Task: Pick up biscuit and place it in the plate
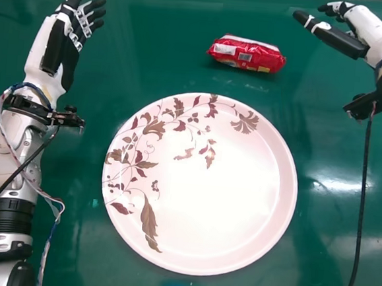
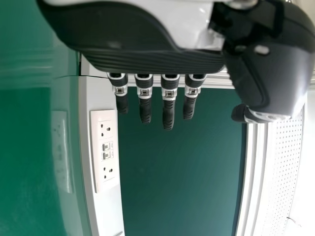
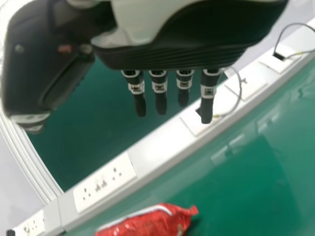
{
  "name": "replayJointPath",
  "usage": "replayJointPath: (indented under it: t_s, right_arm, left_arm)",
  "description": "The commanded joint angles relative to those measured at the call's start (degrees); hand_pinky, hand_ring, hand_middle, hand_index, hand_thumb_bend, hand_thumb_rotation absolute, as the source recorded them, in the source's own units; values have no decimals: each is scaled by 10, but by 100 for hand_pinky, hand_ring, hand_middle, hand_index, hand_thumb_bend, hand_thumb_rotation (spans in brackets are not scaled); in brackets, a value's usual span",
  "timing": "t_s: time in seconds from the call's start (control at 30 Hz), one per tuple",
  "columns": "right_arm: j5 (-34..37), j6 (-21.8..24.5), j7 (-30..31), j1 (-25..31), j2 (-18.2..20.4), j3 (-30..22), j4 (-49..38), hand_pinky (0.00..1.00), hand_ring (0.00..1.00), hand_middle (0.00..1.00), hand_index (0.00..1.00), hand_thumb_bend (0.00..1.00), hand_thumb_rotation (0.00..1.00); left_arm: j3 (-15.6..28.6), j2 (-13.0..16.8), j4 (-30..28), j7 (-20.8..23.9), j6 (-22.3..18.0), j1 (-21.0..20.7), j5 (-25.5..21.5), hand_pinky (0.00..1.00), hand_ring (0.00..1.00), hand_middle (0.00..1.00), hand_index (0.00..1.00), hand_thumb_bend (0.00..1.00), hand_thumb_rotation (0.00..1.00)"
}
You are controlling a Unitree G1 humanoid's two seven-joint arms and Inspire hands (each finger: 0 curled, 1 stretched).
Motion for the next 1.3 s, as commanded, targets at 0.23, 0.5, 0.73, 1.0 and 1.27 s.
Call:
replayJointPath:
  t_s: [0.23, 0.5, 0.73, 1.0, 1.27]
  right_arm:
    - [-46, -6, 5, -38, 12, 50, 73, 87, 97, 100, 99, 100, 57]
    - [-59, -44, -2, -63, 35, 72, 138, 87, 97, 100, 99, 100, 56]
    - [-71, -65, 13, -78, 44, 95, 175, 87, 97, 100, 100, 100, 65]
    - [-93, -92, 38, -104, 45, 126, 199, 85, 98, 100, 100, 100, 66]
    - [-120, -90, 62, -128, 45, 147, 201, 86, 97, 100, 100, 100, 66]
  left_arm:
    - [0, 8, 14, -9, -13, -2, 2, 96, 93, 89, 95, 49, 55]
    - [-2, 5, 27, -21, -29, -6, 1, 98, 94, 91, 97, 44, 55]
    - [0, 3, 35, -27, -38, -5, -3, 100, 94, 91, 97, 44, 54]
    - [0, 7, 46, -31, -42, -9, -1, 99, 94, 91, 97, 46, 55]
    - [0, 6, 42, -29, -46, -5, 2, 100, 94, 90, 97, 49, 57]
